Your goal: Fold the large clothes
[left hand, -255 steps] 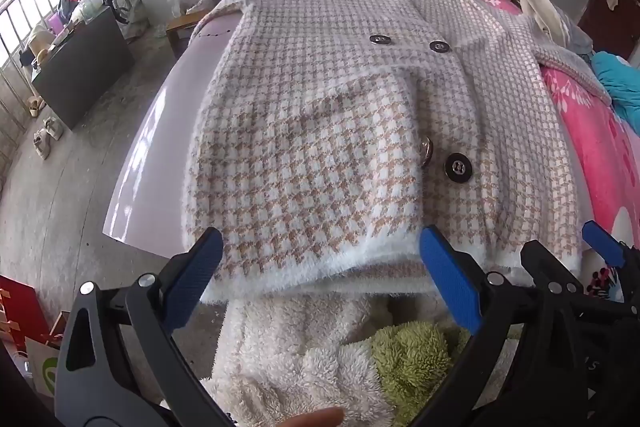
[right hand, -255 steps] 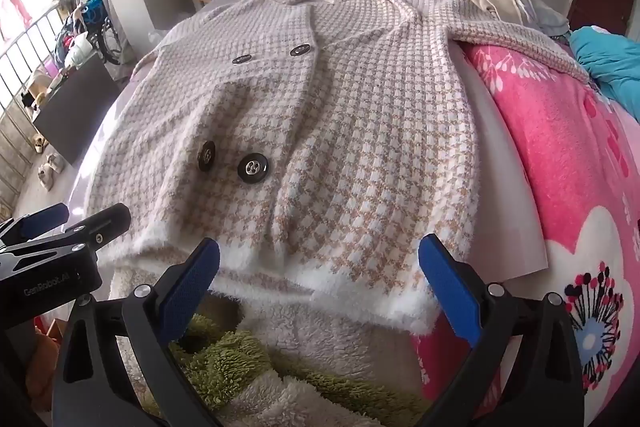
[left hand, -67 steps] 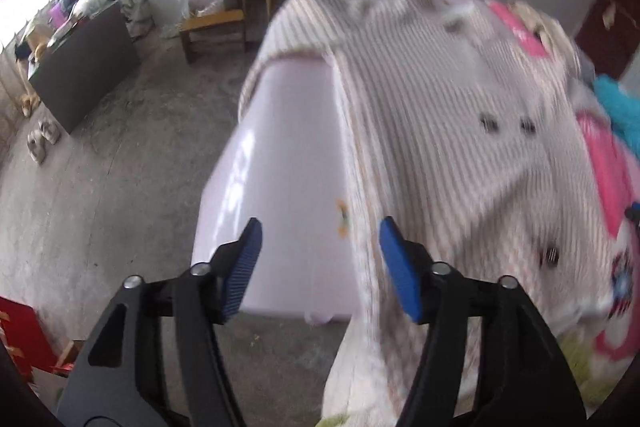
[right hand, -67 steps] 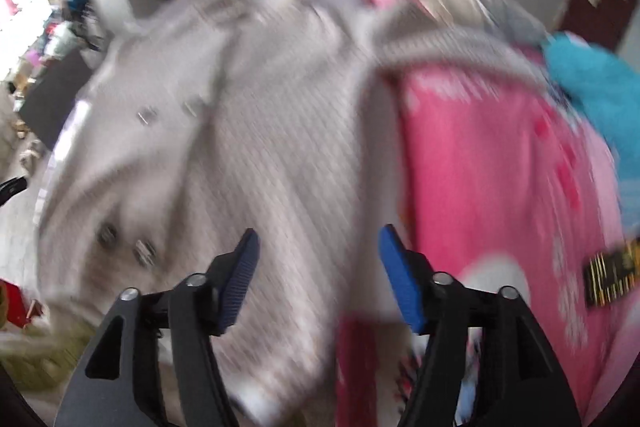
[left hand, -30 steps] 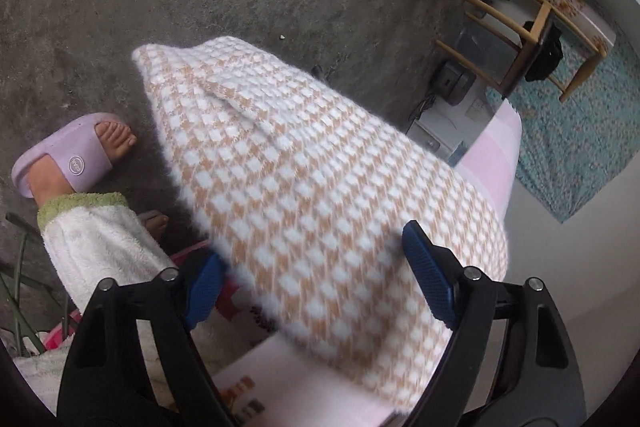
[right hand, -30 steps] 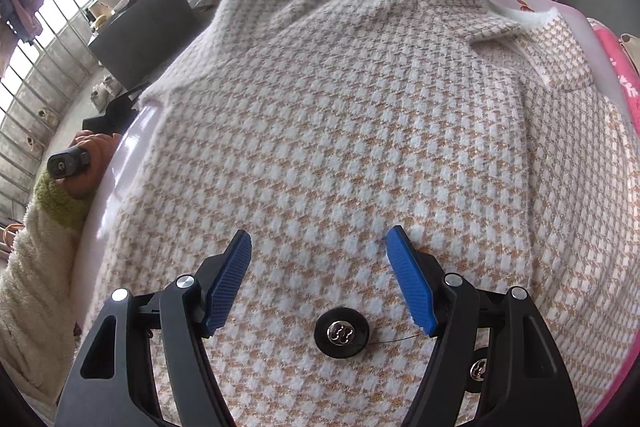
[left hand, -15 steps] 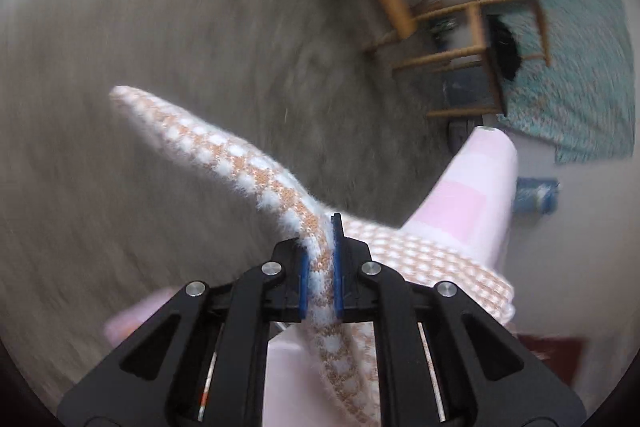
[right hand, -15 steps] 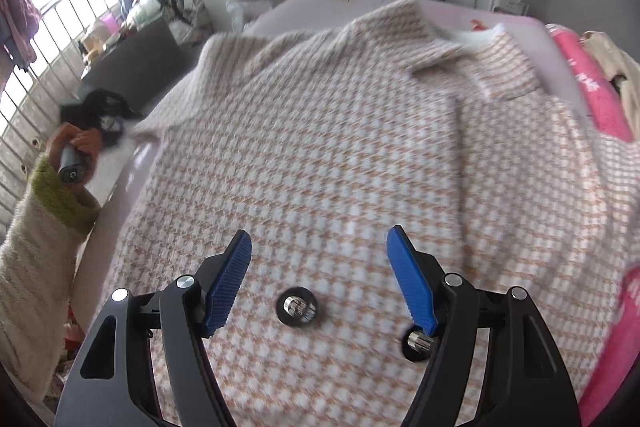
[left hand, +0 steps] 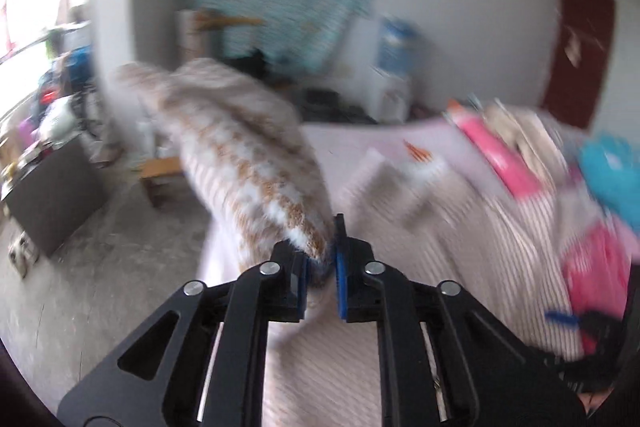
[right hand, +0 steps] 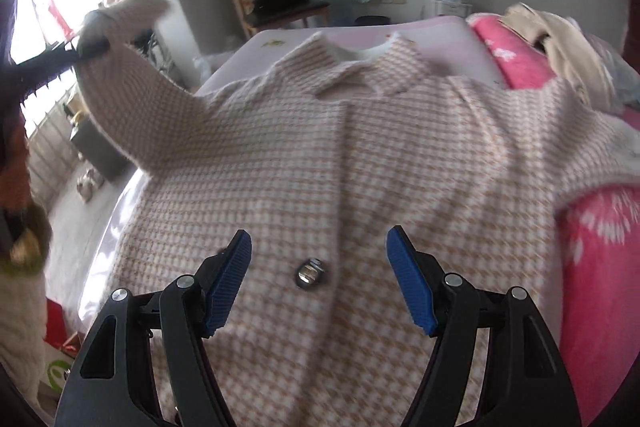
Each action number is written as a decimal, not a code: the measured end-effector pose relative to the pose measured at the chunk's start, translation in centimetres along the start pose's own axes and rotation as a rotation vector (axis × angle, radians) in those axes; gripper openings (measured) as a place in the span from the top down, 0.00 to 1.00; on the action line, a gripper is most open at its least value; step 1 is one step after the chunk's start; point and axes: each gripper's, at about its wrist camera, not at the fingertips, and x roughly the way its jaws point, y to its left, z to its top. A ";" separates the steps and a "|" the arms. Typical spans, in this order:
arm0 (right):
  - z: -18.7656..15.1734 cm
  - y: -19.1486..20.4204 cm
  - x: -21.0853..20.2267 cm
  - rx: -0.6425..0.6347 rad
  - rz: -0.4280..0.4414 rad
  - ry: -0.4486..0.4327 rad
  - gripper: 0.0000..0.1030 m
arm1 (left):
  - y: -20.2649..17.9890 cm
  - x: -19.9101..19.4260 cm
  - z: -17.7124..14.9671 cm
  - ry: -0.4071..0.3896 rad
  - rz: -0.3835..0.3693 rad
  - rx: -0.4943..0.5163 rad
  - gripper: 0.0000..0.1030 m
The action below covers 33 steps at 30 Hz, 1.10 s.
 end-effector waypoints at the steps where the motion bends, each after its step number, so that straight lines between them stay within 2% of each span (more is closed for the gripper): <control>1: -0.3 -0.5 -0.2 0.011 -0.004 0.003 0.33 | -1.1 0.1 -1.6 0.026 -0.014 0.016 0.75; 3: -1.0 -1.5 -0.4 0.030 -0.013 0.020 0.33 | -2.6 2.2 -5.1 0.099 -0.009 0.019 0.39; 4: -1.3 -1.9 -0.4 0.038 -0.015 0.034 0.33 | -2.7 3.2 -6.6 0.127 -0.005 0.000 0.31; 6: -1.9 -2.6 -0.1 0.047 -0.018 0.072 0.33 | -2.2 5.4 -10.0 0.196 -0.011 -0.044 0.30; 8: -2.3 -3.0 -0.1 0.042 -0.023 0.105 0.33 | -1.5 6.6 -11.6 0.243 -0.001 -0.084 0.30; 11: -1.9 -3.7 -0.7 0.035 0.000 0.125 0.33 | 0.7 6.2 -13.2 0.252 -0.025 -0.174 0.28; 14: -0.1 -4.2 -1.1 0.053 0.067 0.121 0.33 | 2.2 5.9 -13.3 0.234 0.002 -0.204 0.25; 17: 2.6 -4.9 0.1 0.096 0.159 0.116 0.33 | 2.9 7.3 -13.0 0.253 0.061 -0.210 0.25; 22: 6.6 -7.1 6.3 0.214 0.217 0.199 0.35 | 4.8 8.3 -12.7 0.254 0.126 -0.270 0.25; 25: 7.7 -8.1 10.2 0.239 0.149 0.263 0.45 | 5.7 8.1 -12.6 0.229 0.167 -0.280 0.26; 29: 7.4 -8.0 13.6 0.239 0.138 0.352 0.65 | 6.6 8.6 -12.6 0.221 0.194 -0.299 0.29; 30: 7.4 -7.7 13.6 0.224 0.123 0.341 0.68 | 6.8 8.8 -12.7 0.229 0.189 -0.306 0.31; 31: 7.4 -7.2 13.4 0.207 0.116 0.334 0.83 | 7.0 9.0 -12.9 0.236 0.189 -0.310 0.31; 32: 7.5 -6.8 13.2 0.193 0.107 0.324 0.91 | 7.2 9.3 -13.2 0.245 0.194 -0.317 0.33; 33: 7.8 -6.2 12.8 0.167 0.081 0.301 0.92 | 7.3 9.5 -13.2 0.243 0.195 -0.318 0.34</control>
